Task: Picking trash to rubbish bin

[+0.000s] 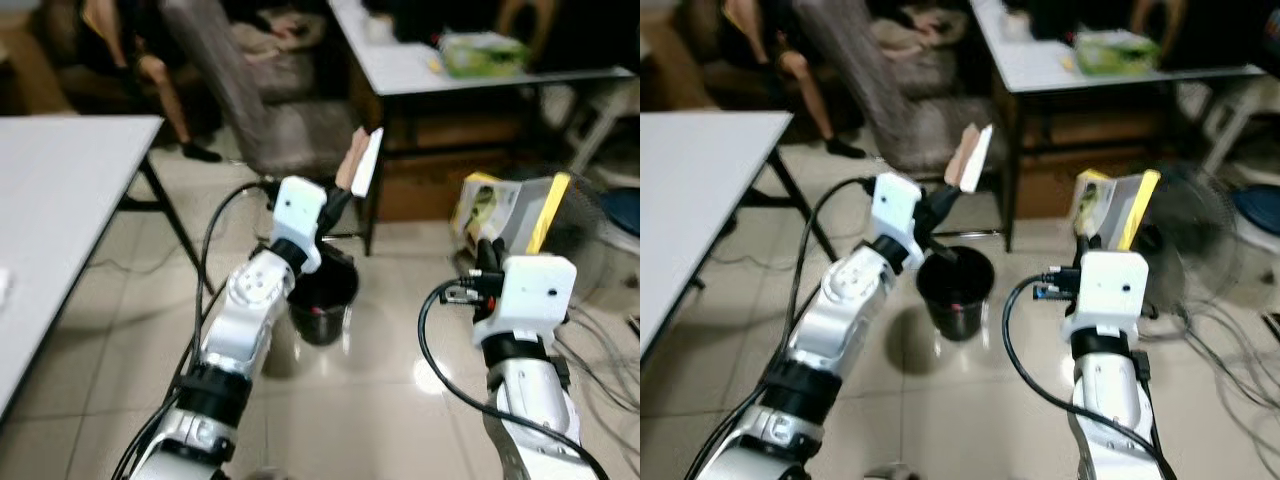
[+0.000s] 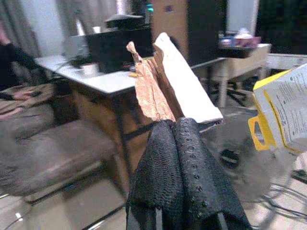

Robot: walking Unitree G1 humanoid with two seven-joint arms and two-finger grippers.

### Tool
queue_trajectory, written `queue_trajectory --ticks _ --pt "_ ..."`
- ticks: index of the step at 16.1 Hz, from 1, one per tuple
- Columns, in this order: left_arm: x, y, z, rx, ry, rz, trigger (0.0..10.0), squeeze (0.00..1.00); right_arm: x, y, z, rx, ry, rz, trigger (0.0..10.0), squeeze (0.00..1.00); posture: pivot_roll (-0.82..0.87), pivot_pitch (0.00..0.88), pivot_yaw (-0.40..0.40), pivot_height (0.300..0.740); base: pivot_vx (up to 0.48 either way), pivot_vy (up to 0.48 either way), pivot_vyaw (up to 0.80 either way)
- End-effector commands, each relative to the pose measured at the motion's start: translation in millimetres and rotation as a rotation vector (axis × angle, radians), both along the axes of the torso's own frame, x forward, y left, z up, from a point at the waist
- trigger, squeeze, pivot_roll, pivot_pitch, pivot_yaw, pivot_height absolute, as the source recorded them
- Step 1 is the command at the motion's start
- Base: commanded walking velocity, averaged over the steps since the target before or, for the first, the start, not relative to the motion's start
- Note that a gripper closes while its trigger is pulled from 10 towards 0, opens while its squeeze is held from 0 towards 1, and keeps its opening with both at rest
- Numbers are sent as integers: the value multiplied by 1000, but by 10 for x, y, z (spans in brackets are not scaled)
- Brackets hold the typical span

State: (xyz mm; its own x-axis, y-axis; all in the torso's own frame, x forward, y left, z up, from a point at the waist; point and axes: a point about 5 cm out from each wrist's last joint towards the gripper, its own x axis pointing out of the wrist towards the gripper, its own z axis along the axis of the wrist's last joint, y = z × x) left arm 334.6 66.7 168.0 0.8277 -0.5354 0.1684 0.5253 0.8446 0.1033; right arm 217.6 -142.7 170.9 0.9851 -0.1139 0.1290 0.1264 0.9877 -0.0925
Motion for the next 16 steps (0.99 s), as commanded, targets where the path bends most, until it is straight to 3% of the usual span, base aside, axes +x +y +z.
queue_trajectory --ticks 1,16 --pt "9 56 -8 4 4 11 10000 0 -3 44 33 6 -17 18 10000 0 36 119 24 740 480 0 0" --pt "5 71 -63 27 22 27 10000 0 -7 58 31 9 -17 26 10000 0 37 127 20 740 475 0 0"
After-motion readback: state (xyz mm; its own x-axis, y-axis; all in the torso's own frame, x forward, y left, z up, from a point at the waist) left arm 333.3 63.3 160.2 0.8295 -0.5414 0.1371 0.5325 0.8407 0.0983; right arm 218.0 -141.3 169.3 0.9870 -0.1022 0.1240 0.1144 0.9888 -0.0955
